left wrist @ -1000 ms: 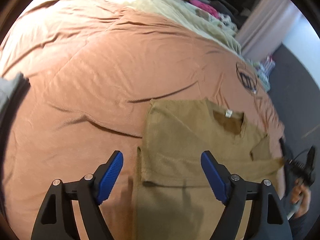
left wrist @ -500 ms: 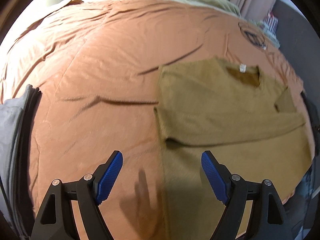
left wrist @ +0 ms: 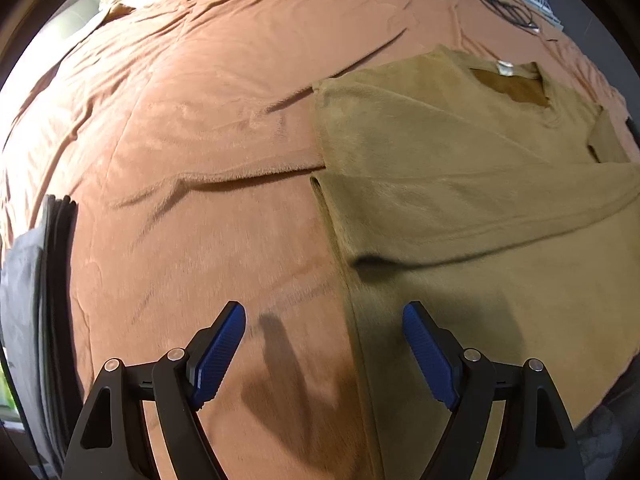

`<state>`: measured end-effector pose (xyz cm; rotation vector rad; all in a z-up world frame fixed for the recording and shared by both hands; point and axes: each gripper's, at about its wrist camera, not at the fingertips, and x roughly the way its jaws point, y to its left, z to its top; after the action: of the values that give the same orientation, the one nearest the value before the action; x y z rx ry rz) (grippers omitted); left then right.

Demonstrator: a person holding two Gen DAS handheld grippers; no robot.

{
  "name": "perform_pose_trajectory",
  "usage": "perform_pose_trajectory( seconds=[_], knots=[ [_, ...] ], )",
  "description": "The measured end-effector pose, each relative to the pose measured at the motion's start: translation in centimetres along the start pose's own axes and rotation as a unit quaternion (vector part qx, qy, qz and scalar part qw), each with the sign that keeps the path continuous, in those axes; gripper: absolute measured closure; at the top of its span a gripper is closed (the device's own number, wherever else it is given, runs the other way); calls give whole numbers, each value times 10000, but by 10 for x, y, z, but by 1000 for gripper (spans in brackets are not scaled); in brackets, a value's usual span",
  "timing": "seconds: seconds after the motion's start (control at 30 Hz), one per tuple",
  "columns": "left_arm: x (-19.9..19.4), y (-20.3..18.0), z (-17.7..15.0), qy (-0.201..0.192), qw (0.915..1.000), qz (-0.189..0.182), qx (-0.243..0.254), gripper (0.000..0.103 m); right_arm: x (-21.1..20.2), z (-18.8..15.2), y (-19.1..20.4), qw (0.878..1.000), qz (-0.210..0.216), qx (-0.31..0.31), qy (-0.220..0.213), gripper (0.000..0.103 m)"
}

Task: Fold small clothes
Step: 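Press the open grippers along the new fold to flatten it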

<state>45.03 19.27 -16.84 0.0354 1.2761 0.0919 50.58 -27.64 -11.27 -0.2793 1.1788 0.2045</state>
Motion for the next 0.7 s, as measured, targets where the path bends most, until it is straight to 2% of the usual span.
perform_pose_trajectory(
  seconds=[0.23,0.37,0.7],
  knots=[
    [19,1,25,79,9999,106,14,21,27,23,-7,9997,-10,249,18,27],
    [24,3,42,-29,10000,68,-39,21,38,39,-13,9995,46,326,-24,24],
    [35,24,82,-359,9976,-14,-599,19,47,79,-24,9970,30,675,-378,24]
  ],
)
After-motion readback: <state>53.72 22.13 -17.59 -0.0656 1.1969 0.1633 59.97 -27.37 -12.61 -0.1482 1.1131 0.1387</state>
